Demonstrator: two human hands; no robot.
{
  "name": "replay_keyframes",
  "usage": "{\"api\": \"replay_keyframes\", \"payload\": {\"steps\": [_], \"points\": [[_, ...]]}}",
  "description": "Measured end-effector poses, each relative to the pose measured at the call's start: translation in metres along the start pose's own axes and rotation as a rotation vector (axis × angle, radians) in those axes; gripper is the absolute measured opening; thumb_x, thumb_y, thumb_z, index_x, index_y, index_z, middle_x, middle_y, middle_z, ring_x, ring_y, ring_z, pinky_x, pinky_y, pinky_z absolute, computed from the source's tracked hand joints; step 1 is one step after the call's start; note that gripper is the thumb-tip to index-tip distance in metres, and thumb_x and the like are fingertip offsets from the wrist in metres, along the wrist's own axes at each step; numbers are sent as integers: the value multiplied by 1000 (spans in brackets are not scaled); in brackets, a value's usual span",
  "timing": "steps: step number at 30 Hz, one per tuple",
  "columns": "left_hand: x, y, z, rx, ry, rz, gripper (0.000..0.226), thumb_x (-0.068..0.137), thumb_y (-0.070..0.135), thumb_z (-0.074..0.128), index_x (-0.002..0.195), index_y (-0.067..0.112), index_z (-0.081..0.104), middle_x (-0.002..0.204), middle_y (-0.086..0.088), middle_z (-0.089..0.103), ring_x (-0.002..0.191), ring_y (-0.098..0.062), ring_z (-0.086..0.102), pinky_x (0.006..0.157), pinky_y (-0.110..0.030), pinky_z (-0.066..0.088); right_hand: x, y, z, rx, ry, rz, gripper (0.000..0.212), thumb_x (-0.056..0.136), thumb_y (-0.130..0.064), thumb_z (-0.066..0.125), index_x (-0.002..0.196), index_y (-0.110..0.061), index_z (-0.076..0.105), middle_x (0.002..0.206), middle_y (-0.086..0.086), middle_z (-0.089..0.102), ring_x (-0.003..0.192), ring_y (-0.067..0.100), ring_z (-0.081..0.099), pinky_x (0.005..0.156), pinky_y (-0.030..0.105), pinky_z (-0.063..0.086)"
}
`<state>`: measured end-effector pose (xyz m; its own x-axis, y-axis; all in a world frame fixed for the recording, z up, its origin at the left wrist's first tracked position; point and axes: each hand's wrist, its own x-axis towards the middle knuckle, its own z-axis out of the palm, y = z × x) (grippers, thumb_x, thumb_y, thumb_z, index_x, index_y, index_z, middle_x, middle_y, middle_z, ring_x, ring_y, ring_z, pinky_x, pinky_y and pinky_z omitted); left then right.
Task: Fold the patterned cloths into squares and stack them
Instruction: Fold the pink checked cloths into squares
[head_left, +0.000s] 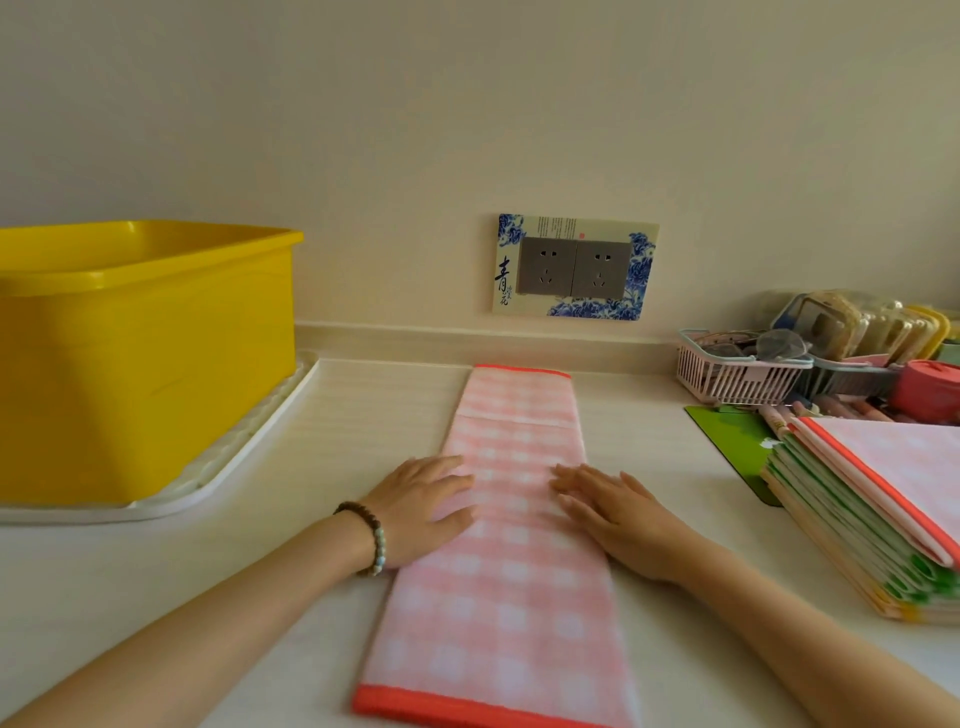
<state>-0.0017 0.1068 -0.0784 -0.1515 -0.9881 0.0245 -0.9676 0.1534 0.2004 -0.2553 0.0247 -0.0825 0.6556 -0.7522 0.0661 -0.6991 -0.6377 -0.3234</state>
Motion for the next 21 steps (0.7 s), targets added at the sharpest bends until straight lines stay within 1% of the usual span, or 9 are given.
{"api": "replay_keyframes", "payload": {"steps": [3, 6, 9, 11, 13, 15, 17, 19, 21], "points": [[-1, 8, 10, -39, -77, 8, 118, 52, 95, -2, 150, 29, 9, 158, 11, -1, 145, -7, -4, 118, -31, -2, 2, 12, -3, -68, -12, 32, 54, 93, -58, 28, 144, -39, 28, 154, -21, 19, 143, 1, 11, 116, 30, 6], [3, 15, 13, 58, -78, -19, 119, 50, 91, -2, 150, 27, -1, 158, 8, -8, 145, -11, -7, 118, -32, -4, 7, 17, -5, -85, -24, 30, 58, 92, -60, 31, 146, -39, 24, 155, -19, 16, 144, 2, 10, 117, 31, 6], [6, 21, 9, 76, -59, -31, 115, 52, 87, -1, 150, 27, 2, 158, 7, -6, 145, -10, -4, 117, -33, -3, 8, 18, -7, -60, -21, 27, 57, 93, -57, 35, 146, -36, 26, 155, -16, 18, 144, 4, 13, 117, 32, 8], [4, 21, 7, 41, -60, -28, 116, 52, 88, 1, 150, 27, 5, 158, 7, -3, 145, -10, -3, 117, -32, -2, 6, 19, -9, -28, -10, 14, 53, 95, -51, 37, 145, -34, 29, 155, -12, 22, 143, 6, 18, 118, 31, 12], [-3, 19, 3, -10, -48, -1, 125, 48, 97, -1, 150, 26, 11, 158, 6, 3, 145, -9, 2, 118, -30, 1, -3, 21, -12, 47, 20, -4, 48, 98, -41, 39, 144, -31, 31, 154, -9, 26, 141, 9, 25, 116, 26, 17], [-14, 16, -1, -52, -10, 42, 127, 47, 98, -3, 149, 25, 19, 157, 5, 14, 144, -8, 11, 117, -26, 6, -18, 23, -17, 61, 58, -39, 45, 99, -31, 40, 143, -33, 32, 152, -11, 28, 139, 10, 30, 112, 21, 21], [-29, 12, -8, -76, 18, 91, 119, 52, 97, 7, 146, 27, 27, 154, 8, 24, 140, -5, 19, 113, -19, 10, -37, 27, -22, -31, 78, -104, 47, 98, -28, 43, 143, -36, 31, 151, -15, 27, 137, 9, 33, 110, 22, 25], [-46, 12, -15, -92, 11, 130, 106, 57, 92, 23, 144, 31, 30, 150, 13, 28, 135, 1, 22, 108, -12, 10, -54, 31, -27, -141, 66, -179, 48, 96, -38, 41, 143, -41, 28, 151, -17, 26, 135, 8, 35, 109, 23, 29], [-62, 14, -19, -81, -36, 140, 97, 61, 83, 39, 143, 34, 28, 148, 17, 27, 128, 8, 20, 105, -10, 9, -67, 33, -33, -244, 57, -264, 50, 94, -51, 34, 143, -42, 28, 151, -17, 28, 133, 9, 39, 107, 24, 32]]}}
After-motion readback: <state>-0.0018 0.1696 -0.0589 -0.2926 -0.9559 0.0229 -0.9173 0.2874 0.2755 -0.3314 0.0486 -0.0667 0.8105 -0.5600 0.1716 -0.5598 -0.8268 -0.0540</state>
